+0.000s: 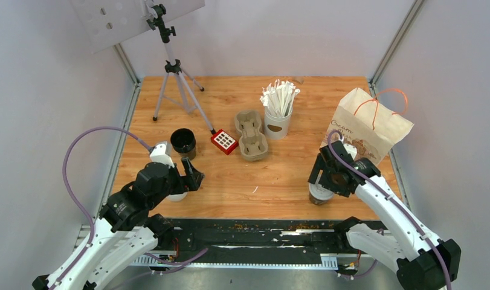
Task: Pack the takeout coffee
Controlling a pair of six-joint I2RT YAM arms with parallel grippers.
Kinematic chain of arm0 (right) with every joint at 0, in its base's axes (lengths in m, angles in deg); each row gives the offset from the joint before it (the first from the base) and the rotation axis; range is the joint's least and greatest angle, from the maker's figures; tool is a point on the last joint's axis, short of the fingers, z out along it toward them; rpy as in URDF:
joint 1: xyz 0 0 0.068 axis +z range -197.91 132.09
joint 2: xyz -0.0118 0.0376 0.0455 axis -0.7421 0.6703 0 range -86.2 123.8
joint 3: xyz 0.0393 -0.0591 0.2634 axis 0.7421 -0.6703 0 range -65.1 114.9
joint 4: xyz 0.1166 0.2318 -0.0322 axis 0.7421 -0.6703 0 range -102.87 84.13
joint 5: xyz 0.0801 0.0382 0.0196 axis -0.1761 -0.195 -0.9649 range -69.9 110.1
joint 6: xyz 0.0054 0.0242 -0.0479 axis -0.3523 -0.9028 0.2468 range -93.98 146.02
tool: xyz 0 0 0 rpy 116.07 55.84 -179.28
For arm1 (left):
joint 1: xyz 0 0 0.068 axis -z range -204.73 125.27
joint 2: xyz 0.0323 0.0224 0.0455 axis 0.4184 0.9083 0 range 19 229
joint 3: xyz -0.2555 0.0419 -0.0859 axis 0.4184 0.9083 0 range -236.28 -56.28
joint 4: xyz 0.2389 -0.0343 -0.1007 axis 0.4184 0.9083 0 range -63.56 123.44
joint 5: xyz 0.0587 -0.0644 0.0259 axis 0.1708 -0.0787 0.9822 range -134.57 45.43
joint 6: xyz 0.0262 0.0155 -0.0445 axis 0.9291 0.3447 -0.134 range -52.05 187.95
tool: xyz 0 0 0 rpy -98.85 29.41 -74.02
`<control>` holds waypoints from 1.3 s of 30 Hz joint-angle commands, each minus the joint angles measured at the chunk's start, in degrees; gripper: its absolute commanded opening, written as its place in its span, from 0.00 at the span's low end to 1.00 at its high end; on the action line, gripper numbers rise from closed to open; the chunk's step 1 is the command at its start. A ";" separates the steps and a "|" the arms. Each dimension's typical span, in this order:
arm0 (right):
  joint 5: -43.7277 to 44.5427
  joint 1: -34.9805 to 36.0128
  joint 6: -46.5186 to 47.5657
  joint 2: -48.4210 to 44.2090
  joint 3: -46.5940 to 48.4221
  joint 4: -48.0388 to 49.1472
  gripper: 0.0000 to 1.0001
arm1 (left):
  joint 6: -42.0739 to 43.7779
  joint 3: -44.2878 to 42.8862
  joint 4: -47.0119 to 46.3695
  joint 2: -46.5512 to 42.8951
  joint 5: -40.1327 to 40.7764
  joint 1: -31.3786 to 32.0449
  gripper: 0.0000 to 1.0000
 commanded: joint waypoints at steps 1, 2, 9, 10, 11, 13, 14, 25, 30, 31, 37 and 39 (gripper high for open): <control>2.66 -1.97 -3.38 -1.05 -0.60 -1.69 0.77 | 1.68 -0.42 -1.20 -0.09 -0.54 0.06 0.99; 3.34 -2.33 -3.72 -0.73 -0.64 -2.22 0.77 | 1.79 -0.53 -1.09 -0.17 -0.79 0.09 0.99; 3.54 -3.08 -4.85 0.95 -0.80 -2.67 0.87 | 1.28 -0.46 -0.35 0.16 -1.10 0.06 0.99; 4.01 -3.04 -5.12 0.99 -0.41 -3.30 0.91 | 1.34 -0.45 -0.37 0.17 -1.22 0.13 0.99; 4.44 -3.04 -5.18 0.92 0.20 -4.06 0.94 | 1.48 -0.49 -0.37 0.24 -1.32 0.07 0.99; 5.55 -3.04 -5.21 0.84 2.15 -5.79 0.99 | 1.75 -0.77 -0.30 0.47 -1.37 0.09 0.99; 5.83 -3.04 -4.80 0.62 3.35 -6.49 1.00 | 1.80 -0.87 -0.24 0.58 -1.37 0.15 0.99; 8.06 -3.04 -0.20 -1.63 14.91 -12.44 0.99 | 2.33 -2.97 0.70 2.99 -1.12 0.09 1.00; -3.02 -2.95 6.89 -2.10 18.22 -9.21 0.90 | 0.51 -3.28 1.62 4.54 -0.63 0.06 1.00; -6.34 -2.88 8.97 -2.36 18.74 -8.00 0.89 | 0.32 -3.41 1.98 5.32 -0.29 0.07 1.00; -16.29 -0.34 13.86 -3.11 20.82 -4.16 0.88 | -0.30 -7.50 8.04 14.85 6.41 -0.18 1.00; -17.00 0.56 14.80 -3.60 19.97 -2.34 0.88 | -0.93 -9.10 9.90 17.88 9.65 -0.98 1.00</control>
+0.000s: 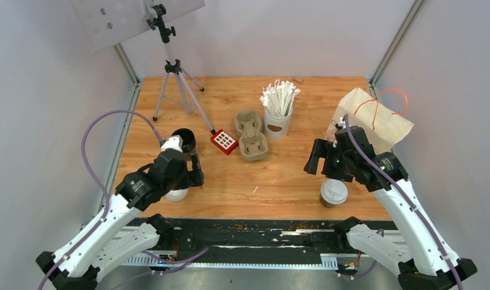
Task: Pack the takeout coffee
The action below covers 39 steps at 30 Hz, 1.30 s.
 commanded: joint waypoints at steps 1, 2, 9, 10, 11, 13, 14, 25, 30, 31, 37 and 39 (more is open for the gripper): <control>-6.60 2.13 5.15 -1.57 0.49 6.39 0.88 | -2.38 -4.78 5.25 5.95 8.75 -1.83 1.00; -7.54 2.63 5.35 -1.84 -0.68 7.84 0.88 | -3.21 -4.92 5.73 6.84 9.51 -3.28 1.00; -10.10 14.80 4.27 -0.86 -6.00 17.57 0.87 | -7.42 -4.87 7.43 5.82 8.52 -18.50 0.91; -10.84 16.60 4.83 0.03 -6.55 19.23 0.87 | -6.80 -4.94 7.90 5.96 9.01 -20.03 0.88; -11.50 18.14 5.17 1.00 -7.01 20.79 0.87 | -6.59 -4.84 8.53 6.28 9.60 -20.90 0.86; -10.80 20.21 4.89 3.39 -7.07 22.55 0.87 | -6.91 -3.64 8.98 6.93 11.00 -21.93 0.83; -10.34 20.74 4.72 4.55 -6.96 23.18 0.87 | -7.43 -2.71 8.81 7.22 10.85 -22.37 0.83; -3.71 21.54 8.65 17.89 -4.54 37.26 0.86 | -4.05 -1.97 7.18 3.22 10.22 -23.13 0.91; -3.79 22.71 7.85 23.83 1.92 38.18 0.85 | 0.72 -5.84 5.05 3.26 9.64 -23.09 0.97; -3.07 23.28 7.24 24.48 3.30 37.20 0.85 | -1.00 -7.56 5.18 3.50 12.54 -23.11 0.99; 4.22 29.32 4.01 24.33 4.49 32.46 0.85 | 1.72 -12.43 -7.75 5.89 15.90 -23.08 0.93; 6.47 31.21 3.73 23.65 4.17 31.59 0.85 | 6.30 -15.30 -8.29 9.88 15.59 -23.12 0.89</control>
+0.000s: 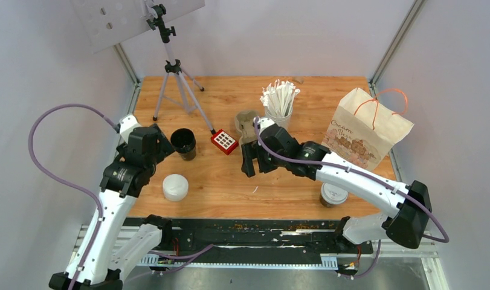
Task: Pack the takeout coffee
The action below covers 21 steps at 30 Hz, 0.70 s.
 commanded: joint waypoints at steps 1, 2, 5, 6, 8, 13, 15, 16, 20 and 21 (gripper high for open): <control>6.72 3.84 -2.83 -1.75 1.94 -3.04 0.85 | 8.46 -6.03 -7.71 6.80 2.51 -0.24 0.88; 6.71 4.03 -2.92 -1.96 2.77 -4.45 0.85 | 9.69 -7.33 -7.24 8.63 2.79 -0.30 0.87; 8.08 4.80 -2.83 -3.45 3.90 -8.10 0.85 | 11.41 -8.44 -8.98 11.89 2.26 -0.25 0.84; 8.20 4.83 -2.63 -4.28 3.72 -8.69 0.85 | 12.04 -7.91 -10.75 12.26 0.85 -0.28 0.81; 8.23 4.88 -1.97 -6.20 3.19 -9.64 0.85 | 13.52 -6.91 -13.58 13.20 -1.16 -0.26 0.75; 7.38 4.88 -0.01 -8.97 1.93 -10.47 0.85 | 17.27 -6.01 -13.52 17.70 1.52 -0.31 0.64; 7.25 4.88 0.40 -9.56 1.69 -11.04 0.85 | 18.07 -5.78 -13.30 19.45 1.29 -0.53 0.62; 7.23 4.88 0.53 -9.72 1.52 -11.07 0.85 | 18.41 -5.38 -13.92 20.19 0.30 -0.77 0.61; 7.14 4.88 0.06 -10.98 -0.72 -10.00 0.85 | 18.71 -4.85 -16.08 25.41 -7.74 -3.00 0.60; 6.87 4.88 -0.16 -11.39 -1.61 -9.42 0.85 | 19.01 -5.42 -15.56 26.98 -8.03 -3.11 0.60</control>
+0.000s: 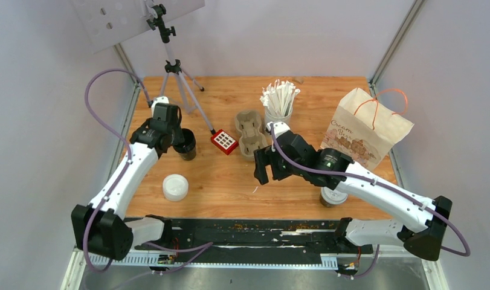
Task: Pack the takeout coffee
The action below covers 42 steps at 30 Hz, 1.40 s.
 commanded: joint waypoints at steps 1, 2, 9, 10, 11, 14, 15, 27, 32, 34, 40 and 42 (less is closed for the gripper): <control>0.15 0.27 -0.10 -2.58 -2.79 1.78 0.85 | 2.71 -0.86 -2.12 5.41 -4.58 -1.49 0.59; 0.06 0.26 -0.47 -2.93 -3.39 1.88 0.85 | 3.04 -1.04 -2.37 6.09 -4.53 -1.50 0.59; 1.59 0.27 -2.63 -7.25 -5.85 -1.71 0.85 | 4.84 -2.00 -4.70 7.95 -7.58 -3.16 0.48; 1.81 0.25 -2.56 -8.16 -6.37 -1.73 0.85 | 5.28 -2.10 -4.78 8.04 -7.61 -3.41 0.47; 2.19 0.27 -2.52 -8.83 -6.87 -1.59 0.85 | 5.70 -2.11 -4.95 7.98 -7.69 -3.69 0.46; 2.95 0.27 -2.55 -9.77 -7.83 -1.05 0.85 | 6.72 -2.37 -5.09 8.00 -7.78 -4.26 0.45; 3.20 0.29 -2.43 -9.61 -7.75 -0.98 0.85 | 7.11 -2.60 -4.91 8.13 -7.66 -4.30 0.45; 4.00 0.29 -0.44 -7.14 -4.09 -4.34 0.85 | 8.49 -2.26 -5.07 8.96 -8.14 -4.40 0.39; 4.10 0.27 -1.16 -6.75 -4.18 -4.19 0.85 | 8.98 -2.15 -4.74 9.04 -7.29 -4.40 0.39; 4.13 0.27 -1.56 -6.84 -4.24 -4.01 0.85 | 9.41 -1.81 -5.06 9.31 -7.83 -4.40 0.38; 5.39 0.24 -2.18 -7.69 -5.38 -3.97 0.85 | 10.15 -1.21 -5.10 9.24 -7.19 -4.40 0.36; 5.72 0.22 -2.20 -7.74 -5.41 -4.16 0.85 | 10.33 -1.04 -5.39 9.24 -7.47 -4.39 0.35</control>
